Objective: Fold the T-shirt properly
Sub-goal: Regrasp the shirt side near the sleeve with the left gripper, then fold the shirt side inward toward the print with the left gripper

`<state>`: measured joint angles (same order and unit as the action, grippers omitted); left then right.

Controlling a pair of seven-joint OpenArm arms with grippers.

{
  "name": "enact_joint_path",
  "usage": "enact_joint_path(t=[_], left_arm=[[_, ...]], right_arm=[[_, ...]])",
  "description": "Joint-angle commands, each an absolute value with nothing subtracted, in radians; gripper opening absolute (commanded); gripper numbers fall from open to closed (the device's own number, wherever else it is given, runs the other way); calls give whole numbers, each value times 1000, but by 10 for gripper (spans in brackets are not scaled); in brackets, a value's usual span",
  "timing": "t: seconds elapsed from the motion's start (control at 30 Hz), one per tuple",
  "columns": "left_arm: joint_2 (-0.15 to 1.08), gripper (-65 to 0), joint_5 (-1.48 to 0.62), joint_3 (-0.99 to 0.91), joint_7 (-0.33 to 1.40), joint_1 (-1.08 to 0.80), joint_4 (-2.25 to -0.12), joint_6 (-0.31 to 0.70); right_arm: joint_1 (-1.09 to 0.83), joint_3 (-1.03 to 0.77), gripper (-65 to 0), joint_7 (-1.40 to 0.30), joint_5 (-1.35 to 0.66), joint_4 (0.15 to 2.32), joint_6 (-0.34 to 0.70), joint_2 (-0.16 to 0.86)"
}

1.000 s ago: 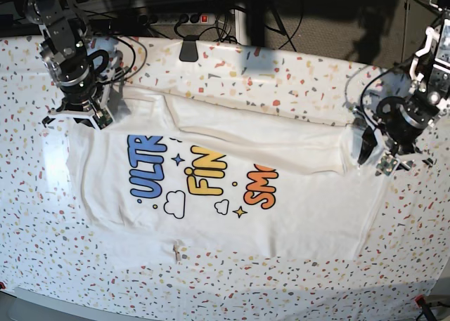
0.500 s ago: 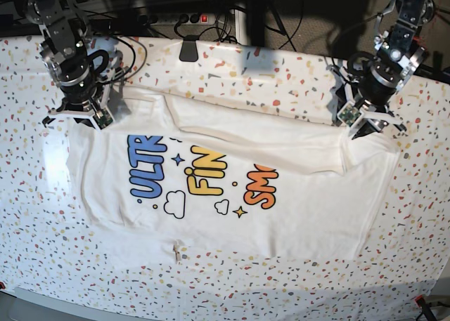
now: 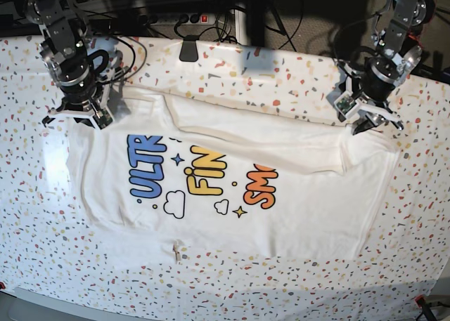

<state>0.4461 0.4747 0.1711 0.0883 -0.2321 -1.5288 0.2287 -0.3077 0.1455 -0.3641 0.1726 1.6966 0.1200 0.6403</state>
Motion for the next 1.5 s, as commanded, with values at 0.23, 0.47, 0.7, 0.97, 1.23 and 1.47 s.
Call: enact_joint_path(t=[0.23,0.47,0.7,0.97,1.23,1.47], left_arm=[[457,-546,482,165,89,-200,-1537,221],[458,-650,479,165,111,-185,-1538,218],[474,-650,346,162,126,-144,-1538,118],[499,-650,175,162,170,3,-1459,94],[499,-650,175,162,156,144,-1251,93],[500,-650,238,162,152,205,-1206,94]], right_arm=[[-299,137,-650,-352,178,1710,105,657],[-299,137,-650,-353,178,1710,105,657],[-299,137,-650,-359,178,1710,106,657],[-300,137,-650,-386,178,1710,105,656],[-300,137,-650,-384,178,1710,105,656],[-300,137,-650,-385,178,1710,105,656]])
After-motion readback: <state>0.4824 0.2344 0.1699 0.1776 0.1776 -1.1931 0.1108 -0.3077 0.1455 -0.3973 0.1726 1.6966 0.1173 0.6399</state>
